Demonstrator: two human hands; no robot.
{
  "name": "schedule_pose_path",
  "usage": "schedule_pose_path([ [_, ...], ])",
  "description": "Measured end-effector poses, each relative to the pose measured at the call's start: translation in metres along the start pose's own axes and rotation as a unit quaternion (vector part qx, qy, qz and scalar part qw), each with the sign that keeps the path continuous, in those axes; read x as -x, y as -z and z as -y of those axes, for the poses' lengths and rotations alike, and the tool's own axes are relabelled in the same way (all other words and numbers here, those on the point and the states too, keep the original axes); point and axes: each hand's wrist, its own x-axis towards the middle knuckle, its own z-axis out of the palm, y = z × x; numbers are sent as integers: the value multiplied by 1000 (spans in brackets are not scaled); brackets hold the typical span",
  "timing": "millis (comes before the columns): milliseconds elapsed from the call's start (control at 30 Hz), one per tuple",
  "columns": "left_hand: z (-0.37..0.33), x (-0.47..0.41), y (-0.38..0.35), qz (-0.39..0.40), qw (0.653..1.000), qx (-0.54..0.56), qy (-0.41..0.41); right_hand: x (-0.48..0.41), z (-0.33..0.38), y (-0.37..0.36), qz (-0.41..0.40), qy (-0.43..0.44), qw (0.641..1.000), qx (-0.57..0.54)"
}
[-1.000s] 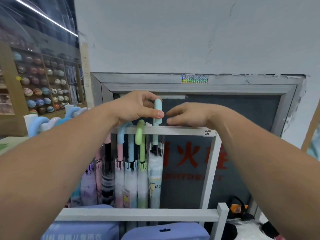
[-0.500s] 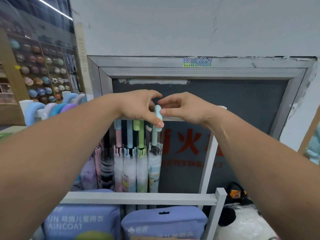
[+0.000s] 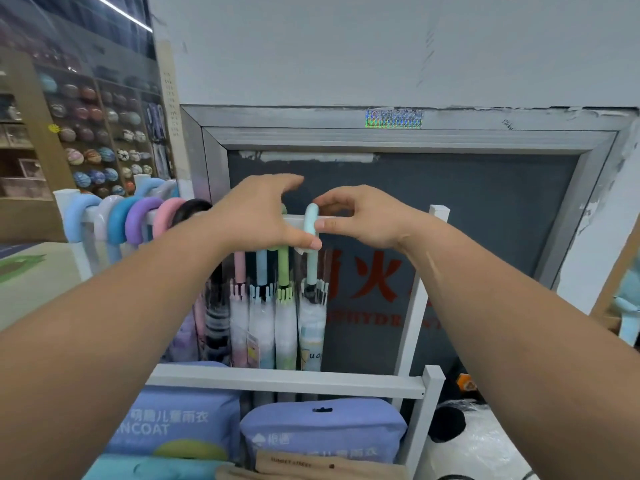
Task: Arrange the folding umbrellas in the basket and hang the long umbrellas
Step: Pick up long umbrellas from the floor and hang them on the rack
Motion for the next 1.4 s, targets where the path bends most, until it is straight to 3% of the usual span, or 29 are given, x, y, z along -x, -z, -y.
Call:
schedule_pose_path([
  [167, -21, 47, -25, -165, 986, 12, 2, 24, 0, -2, -135, 43, 990, -25],
  [267, -33, 79, -49, -210, 978, -16, -6, 67, -6, 2, -214, 44, 976, 21],
  [367, -48, 106, -75, -213, 976, -50, -2, 124, -22, 0, -234, 27, 969, 78],
  [633, -103, 158, -140, -109, 991, -2, -76, 298, -64, -34, -208, -109, 947, 221],
  [900, -158, 216, -217, 74, 981, 68, -169, 474, -57, -103, -179, -361, 883, 240],
  [1133, -257, 280, -271, 183, 944, 59, -269, 636, -50, -129, -118, -561, 793, 206],
  [1400, -393, 372, -379, 283, 907, 20, -311, 818, -95, -136, -94, -647, 747, 115],
])
